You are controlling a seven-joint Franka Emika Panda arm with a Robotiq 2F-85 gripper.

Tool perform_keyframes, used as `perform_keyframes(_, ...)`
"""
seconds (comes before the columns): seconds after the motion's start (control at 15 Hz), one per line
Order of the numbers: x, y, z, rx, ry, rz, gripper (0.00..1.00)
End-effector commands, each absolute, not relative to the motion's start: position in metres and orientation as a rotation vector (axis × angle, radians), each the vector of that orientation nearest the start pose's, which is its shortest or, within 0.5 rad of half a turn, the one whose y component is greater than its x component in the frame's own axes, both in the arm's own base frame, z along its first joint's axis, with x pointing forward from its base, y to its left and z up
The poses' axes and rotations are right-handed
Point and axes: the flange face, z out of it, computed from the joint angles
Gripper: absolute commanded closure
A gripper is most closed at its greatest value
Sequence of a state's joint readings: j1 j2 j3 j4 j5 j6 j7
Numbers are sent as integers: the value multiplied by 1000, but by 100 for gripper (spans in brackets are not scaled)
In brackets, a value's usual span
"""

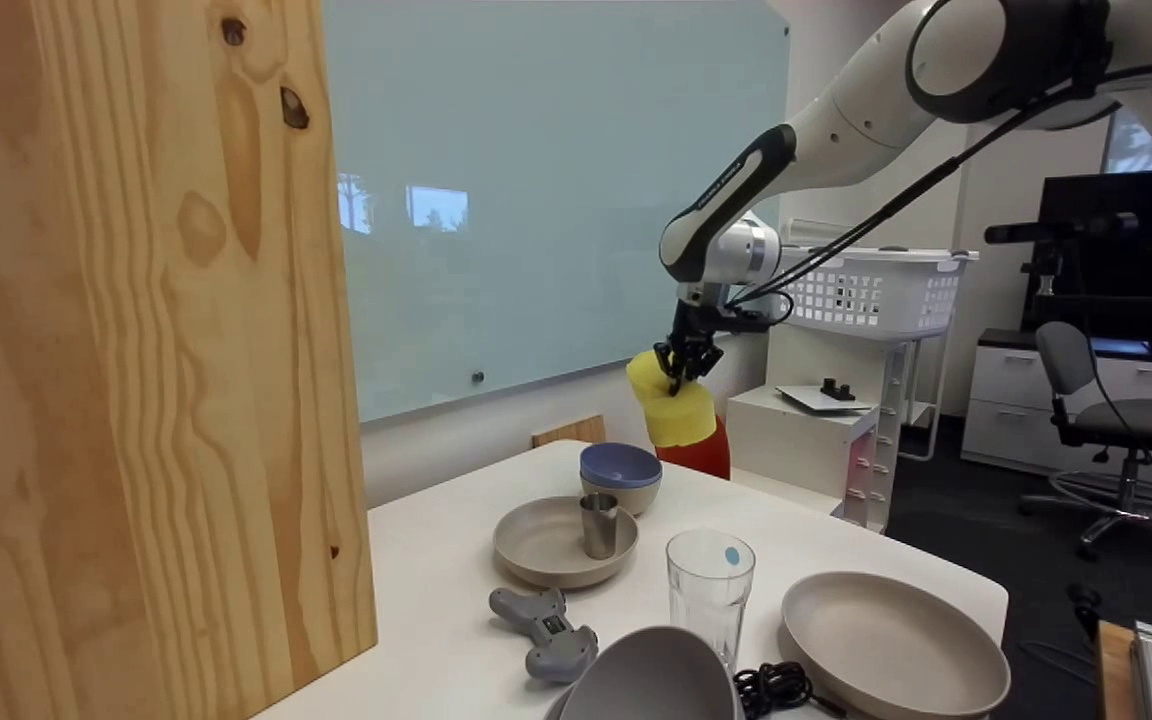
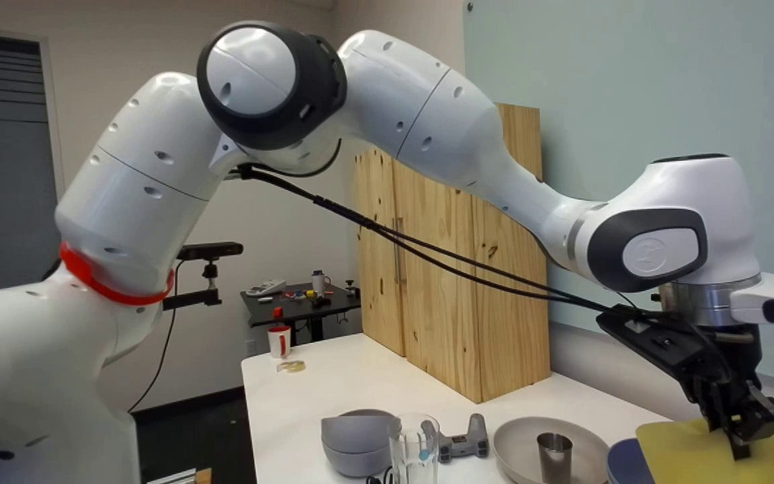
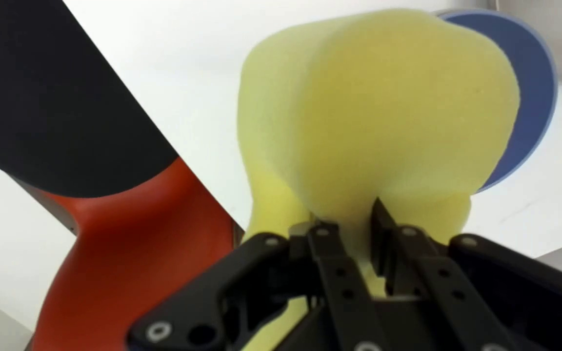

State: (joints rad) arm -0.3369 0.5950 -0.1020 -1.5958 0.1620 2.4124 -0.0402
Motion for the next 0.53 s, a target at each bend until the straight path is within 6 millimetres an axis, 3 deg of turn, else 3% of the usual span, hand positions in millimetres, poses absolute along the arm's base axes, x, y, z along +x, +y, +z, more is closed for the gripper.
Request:
perform_keyframes(0.0,673,-288,293,-3031,570,-328,95)
perform_keyframes(0.47,675,-288,272,-3194,390,-295,95)
